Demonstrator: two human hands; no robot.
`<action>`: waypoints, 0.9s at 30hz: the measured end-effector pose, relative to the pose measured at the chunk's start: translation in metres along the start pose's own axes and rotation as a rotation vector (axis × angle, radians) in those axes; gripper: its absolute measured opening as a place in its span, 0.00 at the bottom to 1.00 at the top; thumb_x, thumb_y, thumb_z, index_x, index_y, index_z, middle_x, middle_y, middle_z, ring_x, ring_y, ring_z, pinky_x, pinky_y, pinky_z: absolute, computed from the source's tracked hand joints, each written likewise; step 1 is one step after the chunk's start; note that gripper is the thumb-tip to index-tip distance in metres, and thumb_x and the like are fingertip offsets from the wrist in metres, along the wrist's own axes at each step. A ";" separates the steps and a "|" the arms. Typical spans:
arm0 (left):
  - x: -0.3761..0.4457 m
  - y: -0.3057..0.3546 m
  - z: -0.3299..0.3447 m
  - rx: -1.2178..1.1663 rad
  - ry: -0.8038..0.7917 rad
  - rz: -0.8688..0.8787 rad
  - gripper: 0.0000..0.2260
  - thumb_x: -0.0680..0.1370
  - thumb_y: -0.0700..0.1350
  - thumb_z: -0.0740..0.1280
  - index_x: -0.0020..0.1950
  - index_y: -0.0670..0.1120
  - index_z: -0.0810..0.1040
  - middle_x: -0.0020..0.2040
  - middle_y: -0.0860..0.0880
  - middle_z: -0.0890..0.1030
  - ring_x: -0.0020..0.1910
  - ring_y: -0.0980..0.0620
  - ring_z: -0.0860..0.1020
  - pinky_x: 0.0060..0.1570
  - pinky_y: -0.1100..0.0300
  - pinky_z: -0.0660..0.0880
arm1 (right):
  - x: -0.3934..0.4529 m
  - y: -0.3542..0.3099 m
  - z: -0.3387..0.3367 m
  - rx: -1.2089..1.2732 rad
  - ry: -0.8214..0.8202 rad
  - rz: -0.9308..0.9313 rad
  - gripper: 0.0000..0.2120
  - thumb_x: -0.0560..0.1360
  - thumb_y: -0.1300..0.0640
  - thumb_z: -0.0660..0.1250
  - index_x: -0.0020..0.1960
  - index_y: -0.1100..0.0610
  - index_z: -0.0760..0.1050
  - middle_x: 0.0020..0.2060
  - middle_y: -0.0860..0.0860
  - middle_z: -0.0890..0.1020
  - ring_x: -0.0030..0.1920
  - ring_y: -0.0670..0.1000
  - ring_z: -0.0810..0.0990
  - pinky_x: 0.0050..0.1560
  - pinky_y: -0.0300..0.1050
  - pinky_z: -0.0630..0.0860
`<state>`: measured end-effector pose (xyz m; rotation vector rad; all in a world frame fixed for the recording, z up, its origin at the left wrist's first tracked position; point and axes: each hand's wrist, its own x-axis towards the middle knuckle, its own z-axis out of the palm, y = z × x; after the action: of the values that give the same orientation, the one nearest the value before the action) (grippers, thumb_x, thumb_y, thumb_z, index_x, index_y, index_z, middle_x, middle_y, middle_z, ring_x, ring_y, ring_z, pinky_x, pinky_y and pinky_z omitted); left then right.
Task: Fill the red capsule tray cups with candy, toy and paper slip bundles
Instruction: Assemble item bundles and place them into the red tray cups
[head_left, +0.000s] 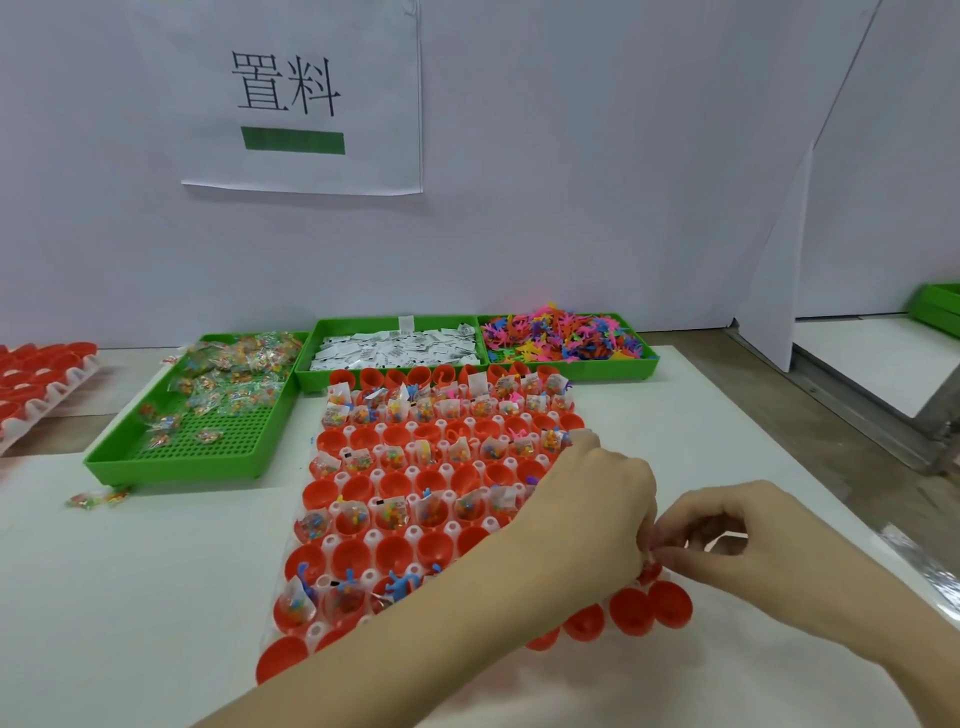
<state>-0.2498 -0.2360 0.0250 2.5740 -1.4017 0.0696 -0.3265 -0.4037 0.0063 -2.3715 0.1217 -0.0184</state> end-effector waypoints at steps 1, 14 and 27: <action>0.000 0.002 -0.002 0.045 -0.022 0.004 0.07 0.80 0.42 0.68 0.52 0.45 0.85 0.49 0.48 0.84 0.60 0.44 0.74 0.73 0.52 0.62 | 0.000 0.000 -0.001 -0.002 -0.005 -0.001 0.10 0.71 0.57 0.77 0.41 0.41 0.85 0.39 0.44 0.87 0.39 0.45 0.83 0.44 0.43 0.81; -0.002 0.012 -0.012 0.043 -0.116 -0.015 0.19 0.78 0.42 0.67 0.34 0.47 0.59 0.37 0.49 0.65 0.49 0.46 0.65 0.60 0.50 0.63 | 0.007 -0.003 -0.003 -0.054 -0.117 -0.012 0.14 0.73 0.61 0.72 0.42 0.41 0.83 0.39 0.43 0.86 0.38 0.43 0.81 0.39 0.31 0.75; -0.025 -0.012 -0.004 -0.173 0.094 0.053 0.11 0.81 0.51 0.67 0.53 0.48 0.86 0.54 0.51 0.83 0.59 0.50 0.70 0.64 0.55 0.64 | 0.017 0.005 -0.013 0.141 -0.084 0.118 0.14 0.83 0.62 0.63 0.44 0.54 0.85 0.40 0.54 0.87 0.39 0.50 0.85 0.37 0.39 0.78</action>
<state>-0.2530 -0.2087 0.0235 2.3631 -1.3774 0.0725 -0.3111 -0.4182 0.0118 -2.2173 0.2125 0.1244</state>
